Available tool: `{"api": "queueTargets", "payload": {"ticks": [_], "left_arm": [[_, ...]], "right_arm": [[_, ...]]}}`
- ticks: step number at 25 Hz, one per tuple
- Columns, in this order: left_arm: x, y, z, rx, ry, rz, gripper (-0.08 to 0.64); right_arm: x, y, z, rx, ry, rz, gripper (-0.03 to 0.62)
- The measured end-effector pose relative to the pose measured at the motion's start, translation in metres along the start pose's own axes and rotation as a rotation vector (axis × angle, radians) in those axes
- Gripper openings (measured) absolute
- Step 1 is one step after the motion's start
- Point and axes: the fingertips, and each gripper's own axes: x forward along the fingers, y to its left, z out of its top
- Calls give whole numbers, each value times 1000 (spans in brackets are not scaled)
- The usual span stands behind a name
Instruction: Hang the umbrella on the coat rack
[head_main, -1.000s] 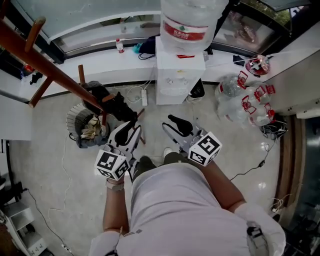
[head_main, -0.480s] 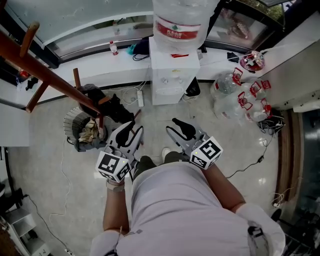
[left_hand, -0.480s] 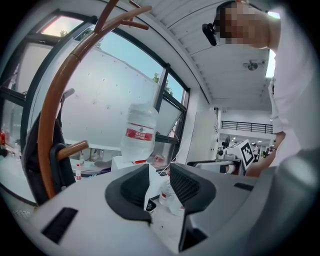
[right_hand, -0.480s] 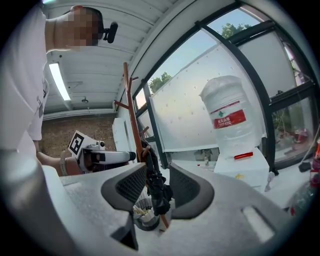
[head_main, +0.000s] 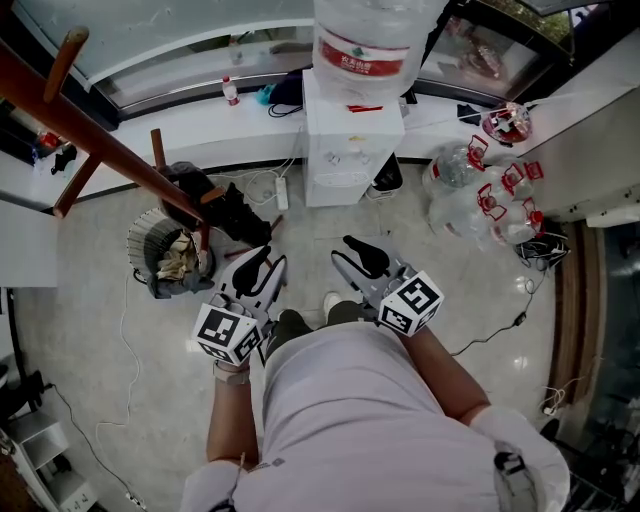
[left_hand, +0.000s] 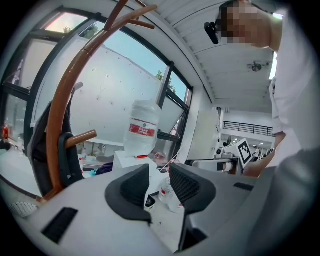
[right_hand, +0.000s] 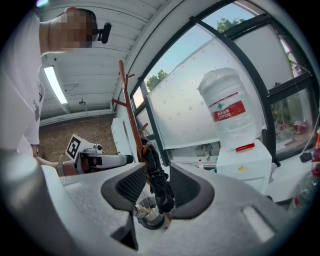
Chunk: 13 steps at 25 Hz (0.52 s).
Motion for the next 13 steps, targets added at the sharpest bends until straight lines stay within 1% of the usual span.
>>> {"api": "queueTargets", "payload": {"ticks": [6,13], "left_arm": [[-8,5,-3,-13,0,24,110],[-15,15,-7,-29,2,50,110]], "right_arm": [[6,3,-5,18,12,5,144],[16,4,-7,16,26,21,144]]}}
